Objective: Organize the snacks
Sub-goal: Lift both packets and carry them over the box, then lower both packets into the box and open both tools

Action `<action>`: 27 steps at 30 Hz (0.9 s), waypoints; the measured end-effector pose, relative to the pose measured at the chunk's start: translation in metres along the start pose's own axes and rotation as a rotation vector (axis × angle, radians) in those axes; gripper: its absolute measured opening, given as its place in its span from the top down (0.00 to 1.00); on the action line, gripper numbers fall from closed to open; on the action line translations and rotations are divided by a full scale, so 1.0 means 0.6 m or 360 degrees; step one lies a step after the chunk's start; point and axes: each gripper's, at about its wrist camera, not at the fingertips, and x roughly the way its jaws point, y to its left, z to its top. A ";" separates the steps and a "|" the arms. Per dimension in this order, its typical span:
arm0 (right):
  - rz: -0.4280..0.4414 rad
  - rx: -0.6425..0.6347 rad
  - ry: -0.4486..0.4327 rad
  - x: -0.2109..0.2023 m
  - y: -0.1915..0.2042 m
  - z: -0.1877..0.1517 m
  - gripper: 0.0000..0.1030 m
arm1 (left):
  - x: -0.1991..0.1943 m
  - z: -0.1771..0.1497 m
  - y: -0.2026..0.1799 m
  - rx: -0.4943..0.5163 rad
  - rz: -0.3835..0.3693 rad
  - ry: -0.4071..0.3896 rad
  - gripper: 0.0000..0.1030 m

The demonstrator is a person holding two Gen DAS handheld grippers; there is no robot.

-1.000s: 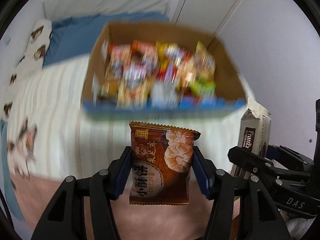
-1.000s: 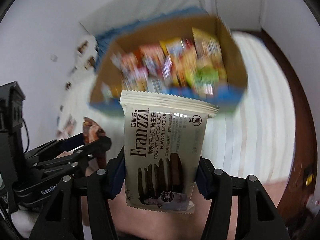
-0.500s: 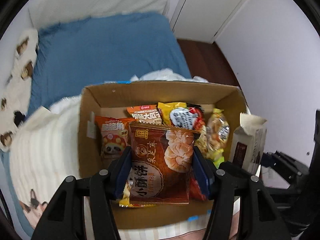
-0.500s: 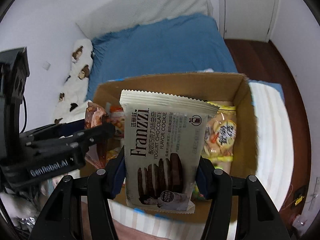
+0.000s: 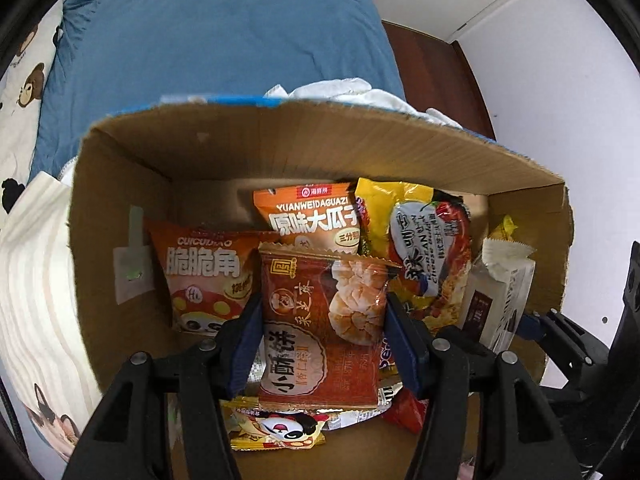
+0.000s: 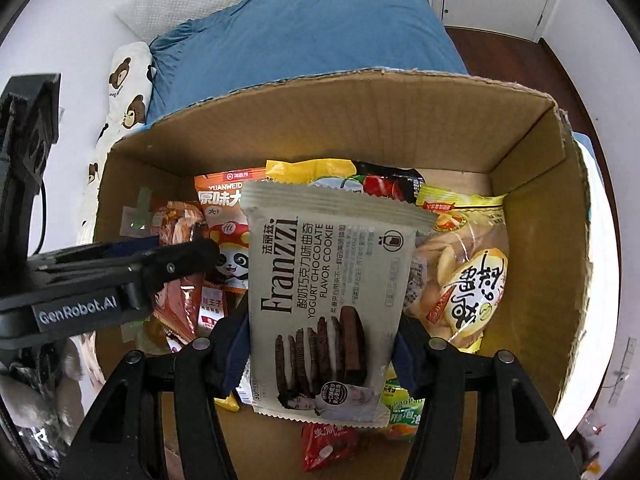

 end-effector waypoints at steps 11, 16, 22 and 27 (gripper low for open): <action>-0.0135 0.0027 0.0057 0.001 -0.020 0.005 0.08 | -0.015 -0.012 0.021 -0.0127 0.0078 -0.0014 0.13; -0.0210 0.0021 0.0021 -0.022 -0.008 -0.016 0.07 | -0.037 -0.027 0.021 -0.0096 0.0125 -0.0080 0.06; -0.0233 0.0042 -0.0038 -0.061 -0.018 -0.036 0.05 | -0.062 -0.049 0.003 -0.0026 0.0183 -0.0163 0.06; -0.0252 0.0029 -0.0107 -0.098 -0.020 -0.063 0.05 | -0.090 -0.089 -0.017 0.0042 0.0204 -0.0276 0.06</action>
